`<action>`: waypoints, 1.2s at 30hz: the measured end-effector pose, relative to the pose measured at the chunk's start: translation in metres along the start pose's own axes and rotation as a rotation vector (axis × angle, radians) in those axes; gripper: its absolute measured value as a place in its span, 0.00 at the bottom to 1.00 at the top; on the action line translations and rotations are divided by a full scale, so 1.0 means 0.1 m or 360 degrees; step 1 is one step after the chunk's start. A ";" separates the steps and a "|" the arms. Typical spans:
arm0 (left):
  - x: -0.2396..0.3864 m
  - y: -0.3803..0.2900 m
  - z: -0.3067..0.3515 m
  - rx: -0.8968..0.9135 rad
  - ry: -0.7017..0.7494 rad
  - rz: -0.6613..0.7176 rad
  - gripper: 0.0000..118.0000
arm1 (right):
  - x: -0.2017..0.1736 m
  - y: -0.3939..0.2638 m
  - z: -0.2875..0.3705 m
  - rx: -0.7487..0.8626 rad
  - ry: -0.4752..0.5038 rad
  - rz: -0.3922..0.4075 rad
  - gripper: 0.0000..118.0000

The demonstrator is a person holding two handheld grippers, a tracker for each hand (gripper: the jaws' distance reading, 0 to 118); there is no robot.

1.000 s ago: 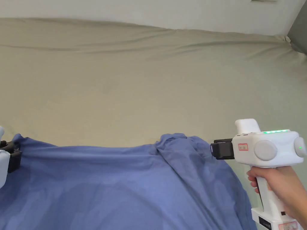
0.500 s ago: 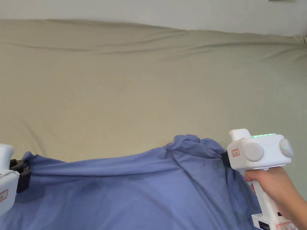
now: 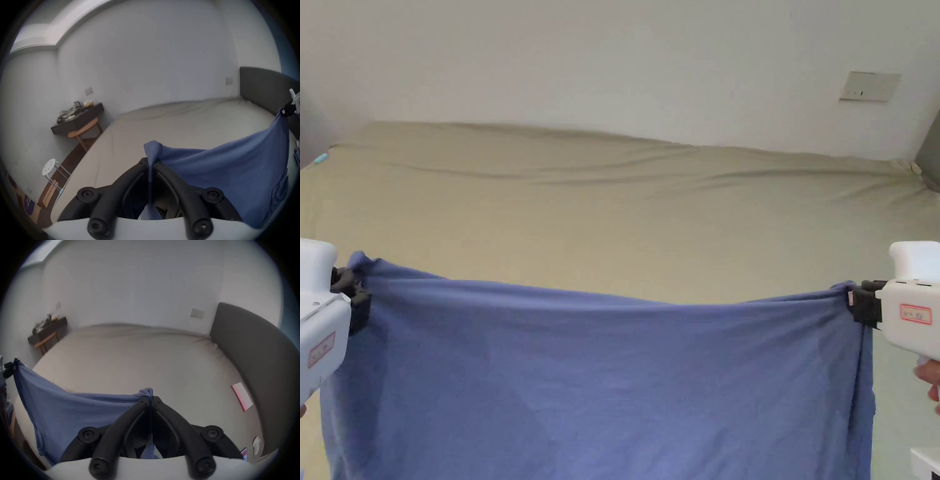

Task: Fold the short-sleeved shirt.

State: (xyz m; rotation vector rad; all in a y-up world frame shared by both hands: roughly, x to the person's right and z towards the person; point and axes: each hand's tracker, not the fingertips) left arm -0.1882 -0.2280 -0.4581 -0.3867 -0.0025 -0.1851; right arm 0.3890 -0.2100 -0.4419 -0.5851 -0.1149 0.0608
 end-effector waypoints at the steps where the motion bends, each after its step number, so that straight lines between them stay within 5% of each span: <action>1: -0.04 0.09 0.12 0.0061 0.0008 0.0037 0.01 | 0.01 0.05 0.18 0.0070 -0.0021 -0.0005 0.00; 9: -0.10 0.77 1.05 0.0394 0.0040 0.0035 0.01 | 0.00 0.41 1.52 0.0623 -0.0196 -0.0003 0.00; 13: -0.19 1.04 1.52 0.0562 0.0060 0.0083 0.01 | 0.03 0.40 1.21 0.0821 -0.0271 0.0015 0.00; 14: -0.23 1.10 1.62 0.0607 0.0079 0.0100 0.01 | 0.12 0.52 1.79 0.0847 -0.0266 0.0004 0.00; 17: -0.30 1.29 1.84 0.0681 0.0107 0.0120 0.01 | 0.15 0.57 1.78 0.0938 -0.0272 -0.0002 0.00; 19: -0.35 1.43 1.98 0.0743 0.0102 0.0149 0.01 | 0.18 0.81 2.66 0.1016 -0.0300 0.0013 0.00; 31: -0.46 2.01 2.25 0.0873 0.0117 0.0136 0.01 | 0.05 1.29 3.11 0.1144 -0.0348 0.0069 0.00; 36: -0.48 2.31 2.19 0.0883 0.0096 0.0166 0.01 | 0.03 1.56 2.91 0.1171 -0.0506 0.0225 0.00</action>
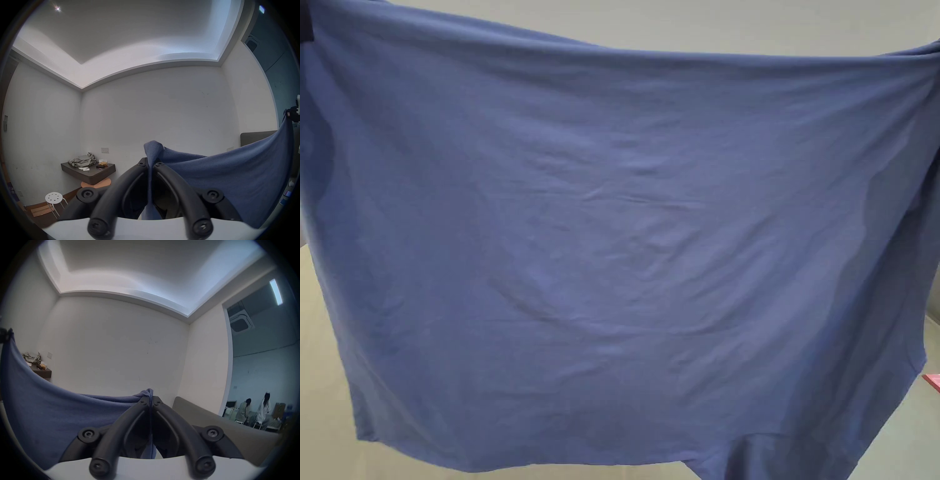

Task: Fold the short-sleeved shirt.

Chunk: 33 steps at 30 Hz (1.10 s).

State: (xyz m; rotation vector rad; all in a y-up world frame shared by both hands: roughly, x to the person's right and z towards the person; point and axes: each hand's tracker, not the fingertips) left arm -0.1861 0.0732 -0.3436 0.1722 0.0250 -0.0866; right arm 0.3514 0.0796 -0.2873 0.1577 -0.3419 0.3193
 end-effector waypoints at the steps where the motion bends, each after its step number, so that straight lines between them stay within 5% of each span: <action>1: 0.00 0.02 -0.05 0.0002 0.0003 -0.0003 0.01 | 0.00 0.01 -0.04 -0.0001 -0.0004 0.0008 0.00; 6: -0.01 0.16 -0.32 0.0018 0.0002 0.0052 0.01 | -0.03 -0.03 -0.34 -0.0020 -0.0027 -0.0055 0.00; 33: 0.19 -0.49 -2.57 -0.0191 0.0071 -0.0035 0.01 | -0.77 -0.14 -2.33 -0.0039 -0.0134 0.0020 0.00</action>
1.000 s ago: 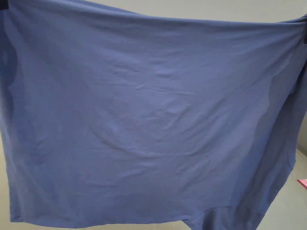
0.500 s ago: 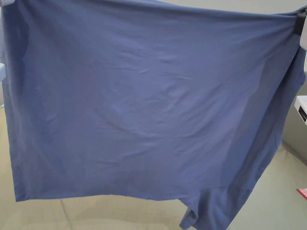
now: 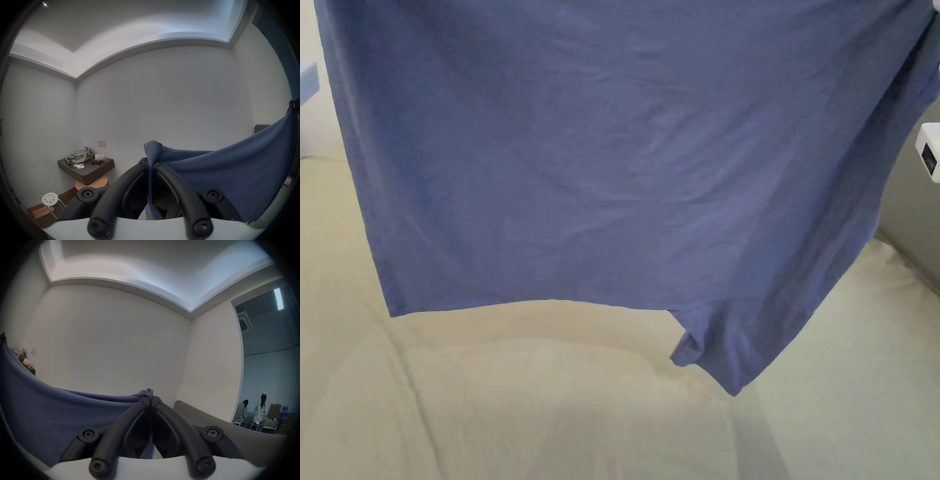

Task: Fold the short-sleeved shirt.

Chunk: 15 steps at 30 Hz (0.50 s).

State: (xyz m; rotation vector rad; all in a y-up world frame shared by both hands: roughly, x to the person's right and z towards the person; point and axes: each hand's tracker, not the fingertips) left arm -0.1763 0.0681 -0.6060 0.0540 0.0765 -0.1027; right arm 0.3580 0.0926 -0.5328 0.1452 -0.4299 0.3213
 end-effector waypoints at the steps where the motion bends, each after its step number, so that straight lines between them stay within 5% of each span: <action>1: 0.05 -0.07 -0.09 -0.0017 0.0012 -0.0014 0.01 | -0.05 -0.06 -0.04 -0.0014 -0.0001 0.0009 0.00; 5: 0.16 -0.34 -0.33 -0.0091 -0.0006 -0.0068 0.01 | -0.20 -0.37 -0.21 -0.0088 0.0027 0.0042 0.00; 9: 0.22 -0.77 -0.58 -0.0188 -0.0027 -0.0076 0.01 | -0.34 -0.83 -0.28 -0.0188 0.0082 -0.0059 0.00; 15: 0.32 -1.62 -0.67 -0.0422 -0.0132 -0.0064 0.01 | -0.62 -1.69 -0.16 -0.0355 0.0193 0.0020 0.00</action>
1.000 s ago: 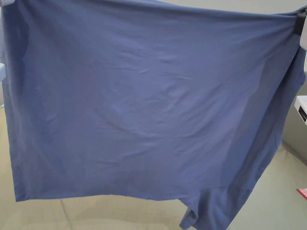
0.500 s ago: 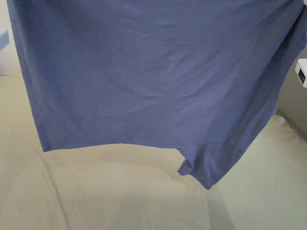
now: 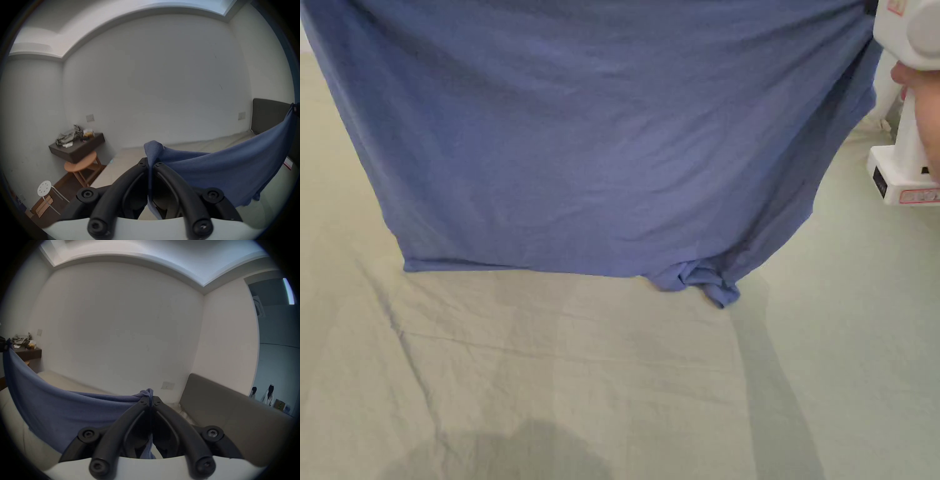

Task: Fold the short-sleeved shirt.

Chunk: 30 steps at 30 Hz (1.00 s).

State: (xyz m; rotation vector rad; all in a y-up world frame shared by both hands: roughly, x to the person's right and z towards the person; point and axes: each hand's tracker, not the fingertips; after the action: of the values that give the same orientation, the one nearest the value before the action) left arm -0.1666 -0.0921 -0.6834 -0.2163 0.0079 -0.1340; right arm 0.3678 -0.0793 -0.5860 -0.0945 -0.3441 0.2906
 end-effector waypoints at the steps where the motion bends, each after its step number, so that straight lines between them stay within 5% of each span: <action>1: 0.02 -0.17 -0.01 -0.0029 0.0014 -0.0007 0.01 | -0.04 -0.17 0.01 -0.0027 0.0034 -0.0002 0.00; 7: 0.05 -1.12 0.13 -0.0294 -0.0081 -0.0059 0.01 | -0.22 -1.07 0.25 -0.0291 0.0173 0.0044 0.00; 17: 0.03 -2.70 1.60 -0.0743 -0.0213 -0.0223 0.01 | -0.16 -2.37 1.77 -0.0700 0.0462 0.0024 0.00; 25: 0.09 -3.65 2.65 -0.1112 -0.0363 -0.0504 0.01 | -0.04 -2.98 2.85 -0.1157 0.0571 -0.0020 0.00; 30: 0.03 -3.94 2.91 -0.1177 -0.0363 -0.0623 0.01 | 0.12 -3.25 3.21 -0.1256 0.0509 0.0011 0.00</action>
State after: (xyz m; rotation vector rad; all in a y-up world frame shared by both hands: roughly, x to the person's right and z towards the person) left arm -0.2088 -0.4120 -0.3146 -0.9721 -0.2161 -0.4962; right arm 0.3535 -0.3725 -0.2358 -0.9087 -0.1227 0.1282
